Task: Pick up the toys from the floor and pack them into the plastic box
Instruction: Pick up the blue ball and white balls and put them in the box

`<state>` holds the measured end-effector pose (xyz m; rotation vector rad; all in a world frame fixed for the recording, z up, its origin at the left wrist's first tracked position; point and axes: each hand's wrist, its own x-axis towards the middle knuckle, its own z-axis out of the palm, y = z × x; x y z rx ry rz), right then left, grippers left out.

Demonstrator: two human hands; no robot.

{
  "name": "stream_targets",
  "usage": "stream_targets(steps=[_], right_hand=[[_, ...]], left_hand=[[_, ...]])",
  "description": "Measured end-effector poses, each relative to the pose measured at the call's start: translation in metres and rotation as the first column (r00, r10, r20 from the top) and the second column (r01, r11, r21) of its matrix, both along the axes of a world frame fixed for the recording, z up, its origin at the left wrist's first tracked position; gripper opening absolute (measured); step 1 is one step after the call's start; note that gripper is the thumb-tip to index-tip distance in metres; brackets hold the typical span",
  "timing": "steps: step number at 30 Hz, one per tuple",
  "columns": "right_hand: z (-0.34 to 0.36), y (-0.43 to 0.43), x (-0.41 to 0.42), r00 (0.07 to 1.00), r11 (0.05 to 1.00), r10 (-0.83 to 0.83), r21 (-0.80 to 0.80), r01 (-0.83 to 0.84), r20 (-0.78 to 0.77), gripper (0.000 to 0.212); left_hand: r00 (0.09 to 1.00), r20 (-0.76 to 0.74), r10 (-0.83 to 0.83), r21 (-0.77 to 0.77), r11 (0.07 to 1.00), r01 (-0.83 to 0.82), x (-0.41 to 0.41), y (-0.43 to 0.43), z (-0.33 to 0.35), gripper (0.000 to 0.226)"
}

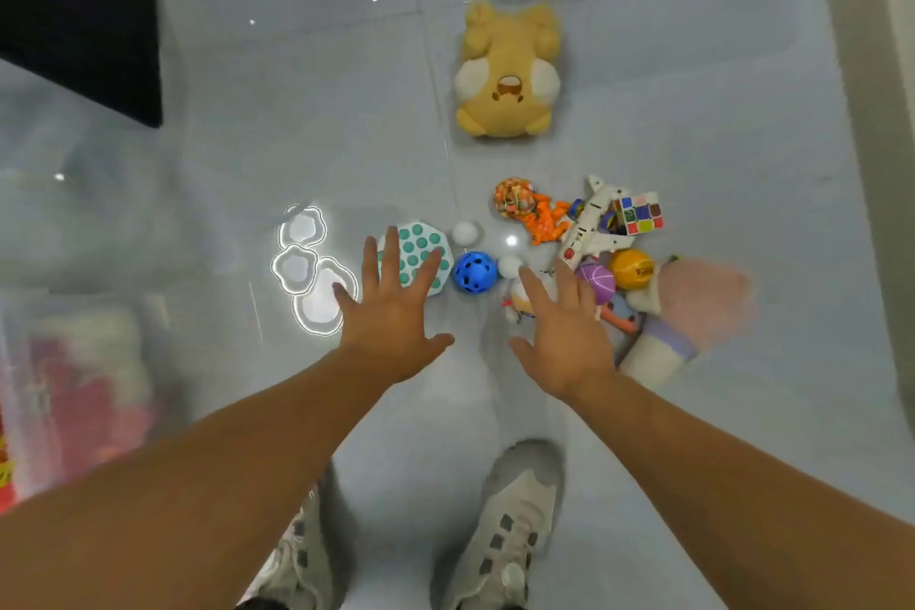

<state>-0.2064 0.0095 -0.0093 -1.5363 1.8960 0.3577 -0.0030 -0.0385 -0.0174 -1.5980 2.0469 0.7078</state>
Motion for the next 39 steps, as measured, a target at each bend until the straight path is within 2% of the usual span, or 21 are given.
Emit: stream_targets(steps=[3, 5, 8, 10, 14, 21, 24, 31, 33, 36, 39], right_hand=[[-0.045, -0.017, 0.003, 0.990, 0.991, 0.136, -0.004, -0.136, -0.039, 0.082], [-0.072, -0.024, 0.005, 0.982, 0.985, 0.169, -0.012, -0.170, -0.082, 0.083], [-0.095, -0.026, 0.008, 0.963, 0.974, 0.220, -0.015, -0.225, -0.154, 0.083], [-0.101, -0.024, 0.009, 0.960, 0.972, 0.222, -0.043, -0.233, -0.172, 0.081], [-0.105, -0.027, 0.010, 0.958, 0.967, 0.229, -0.071, -0.244, -0.171, 0.072], [-0.109, -0.033, 0.010, 0.966, 0.973, 0.209, -0.069, -0.221, -0.152, 0.061], [-0.110, -0.036, 0.011, 0.972, 0.977, 0.191, -0.073, -0.202, -0.140, 0.054], [-0.109, -0.036, 0.011, 0.979, 0.980, 0.165, -0.090, -0.176, -0.116, 0.044], [-0.106, -0.038, 0.011, 0.978, 0.980, 0.170, -0.084, -0.180, -0.119, 0.048], [-0.103, -0.038, 0.011, 0.978, 0.980, 0.180, -0.062, -0.188, -0.105, 0.065], [-0.102, -0.037, 0.013, 0.979, 0.982, 0.175, -0.059, -0.182, -0.101, 0.074]], left_hand=[[0.979, 0.042, -0.202, -0.051, 0.978, 0.204, -0.026, -0.030, -0.042, 0.123], [0.980, 0.036, -0.197, -0.017, 0.980, 0.198, -0.035, -0.042, -0.067, 0.127], [0.995, 0.021, -0.093, 0.058, 0.994, 0.092, -0.042, -0.045, -0.090, 0.125], [0.997, 0.023, -0.070, 0.066, 0.995, 0.068, -0.045, -0.043, -0.097, 0.119], [0.987, 0.016, -0.162, -0.030, 0.986, 0.163, -0.039, -0.039, -0.107, 0.099], [0.990, -0.046, -0.135, -0.101, 0.986, 0.130, -0.032, -0.042, -0.117, 0.074], [0.984, -0.130, -0.121, -0.168, 0.981, 0.098, -0.032, -0.034, -0.118, 0.064], [0.986, -0.121, -0.114, -0.197, 0.976, 0.088, -0.036, -0.024, -0.115, 0.062], [0.984, -0.132, -0.121, -0.203, 0.975, 0.093, -0.034, -0.026, -0.114, 0.063], [0.980, -0.149, -0.131, -0.238, 0.967, 0.093, -0.028, -0.025, -0.111, 0.063], [0.978, -0.194, -0.075, -0.283, 0.959, 0.018, -0.017, -0.029, -0.107, 0.060]])
